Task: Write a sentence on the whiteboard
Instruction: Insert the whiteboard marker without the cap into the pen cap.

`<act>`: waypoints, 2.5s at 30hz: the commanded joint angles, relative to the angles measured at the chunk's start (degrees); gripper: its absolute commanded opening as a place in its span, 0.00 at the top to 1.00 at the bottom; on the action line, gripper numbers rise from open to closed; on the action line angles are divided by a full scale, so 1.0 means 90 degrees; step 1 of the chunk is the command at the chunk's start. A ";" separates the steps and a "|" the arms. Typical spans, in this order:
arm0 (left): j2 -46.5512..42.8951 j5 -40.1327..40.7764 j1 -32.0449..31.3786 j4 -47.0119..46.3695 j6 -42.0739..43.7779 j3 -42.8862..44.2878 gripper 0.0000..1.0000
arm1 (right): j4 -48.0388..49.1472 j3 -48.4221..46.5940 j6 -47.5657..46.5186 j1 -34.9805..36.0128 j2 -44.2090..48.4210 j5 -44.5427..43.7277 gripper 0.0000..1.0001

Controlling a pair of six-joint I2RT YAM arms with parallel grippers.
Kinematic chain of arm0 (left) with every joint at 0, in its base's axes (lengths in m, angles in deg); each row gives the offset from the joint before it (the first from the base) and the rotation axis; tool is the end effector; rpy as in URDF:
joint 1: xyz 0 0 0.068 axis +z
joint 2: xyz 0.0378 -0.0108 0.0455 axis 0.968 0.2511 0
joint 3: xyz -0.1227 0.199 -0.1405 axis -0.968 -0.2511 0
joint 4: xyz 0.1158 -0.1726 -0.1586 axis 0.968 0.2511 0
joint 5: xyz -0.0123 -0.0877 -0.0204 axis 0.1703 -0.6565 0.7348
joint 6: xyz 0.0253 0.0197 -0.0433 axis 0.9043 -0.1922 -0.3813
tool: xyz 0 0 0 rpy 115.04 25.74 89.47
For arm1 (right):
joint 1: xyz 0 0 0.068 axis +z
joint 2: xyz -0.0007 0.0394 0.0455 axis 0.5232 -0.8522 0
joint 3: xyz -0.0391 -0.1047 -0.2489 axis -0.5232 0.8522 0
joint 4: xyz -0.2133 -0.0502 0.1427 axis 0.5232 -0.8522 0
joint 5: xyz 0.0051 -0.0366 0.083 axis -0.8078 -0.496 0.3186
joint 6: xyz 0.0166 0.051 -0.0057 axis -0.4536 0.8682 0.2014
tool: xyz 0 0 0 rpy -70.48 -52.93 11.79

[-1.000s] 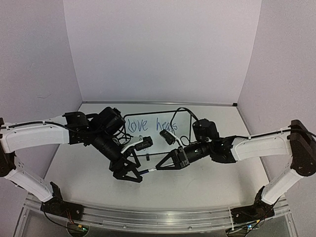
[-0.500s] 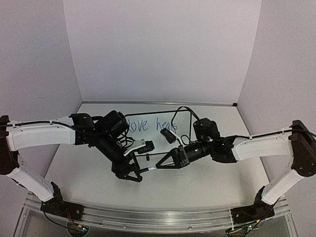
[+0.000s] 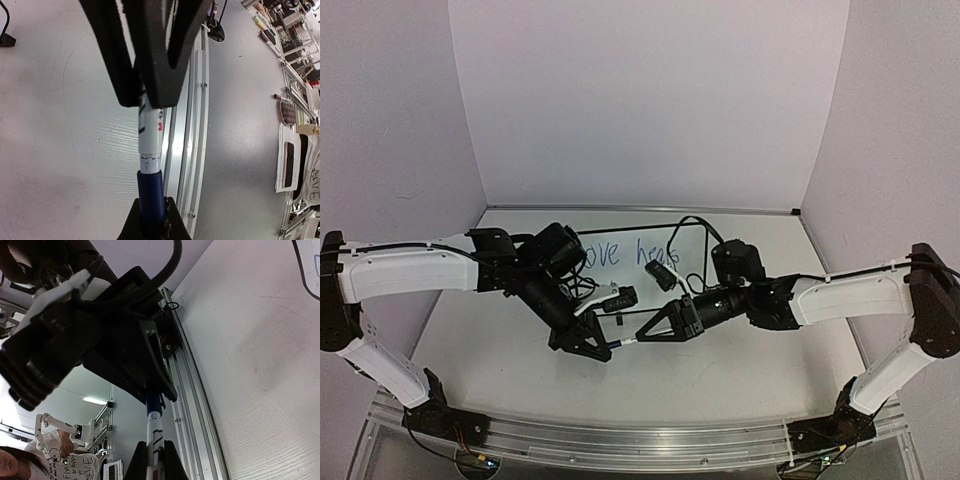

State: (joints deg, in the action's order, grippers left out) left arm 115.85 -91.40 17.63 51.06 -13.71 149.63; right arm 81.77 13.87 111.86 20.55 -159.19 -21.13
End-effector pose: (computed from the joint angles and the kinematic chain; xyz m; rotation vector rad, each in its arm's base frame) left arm 0.1387 -0.2597 0.2640 1.7193 2.1013 -1.0854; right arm 0.1765 0.2753 0.2291 -1.0666 2.0412 1.8905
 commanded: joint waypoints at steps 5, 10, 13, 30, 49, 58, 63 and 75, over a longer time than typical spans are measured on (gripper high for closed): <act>0.0028 -0.0465 -0.0033 0.0019 0.0124 0.0317 1.00 | 0.0268 -0.0090 0.0025 0.0017 -0.0077 0.0157 1.00; 0.0020 -0.0694 -0.0034 -0.0190 0.0132 0.0326 1.00 | 0.0293 -0.0211 0.0001 0.0153 -0.0214 0.0209 1.00; 0.0006 -0.0852 -0.0035 -0.0360 0.0091 0.0313 1.00 | 0.0404 -0.0254 0.0056 0.0219 -0.0271 0.0197 1.00; 0.0003 -0.1281 -0.0041 -0.0955 0.0035 0.0345 1.00 | 0.0814 -0.0405 0.0282 0.0419 -0.0606 0.0361 1.00; 0.0023 -0.1463 -0.0040 -0.1358 0.0115 0.0596 1.00 | 0.1267 -0.0522 0.0504 0.0697 -0.0961 0.0429 1.00; -0.0065 -0.0903 -0.0031 -0.0949 -0.0130 0.0325 0.89 | 0.1196 -0.0160 0.0454 0.0547 -0.0635 -0.0096 1.00; -0.0923 0.0458 0.0158 -0.0902 -0.0863 -0.0701 0.50 | 0.0315 0.0473 0.0163 0.0008 0.0200 -0.0961 1.00; -0.2819 0.2603 0.1509 -0.1372 -0.3104 -0.1897 0.16 | -0.1452 0.0109 -0.0541 0.0135 -0.0093 -0.2523 0.98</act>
State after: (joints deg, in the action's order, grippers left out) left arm 91.25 -75.26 26.73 43.34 -33.03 132.72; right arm 70.99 17.96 108.56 20.21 -156.50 -39.56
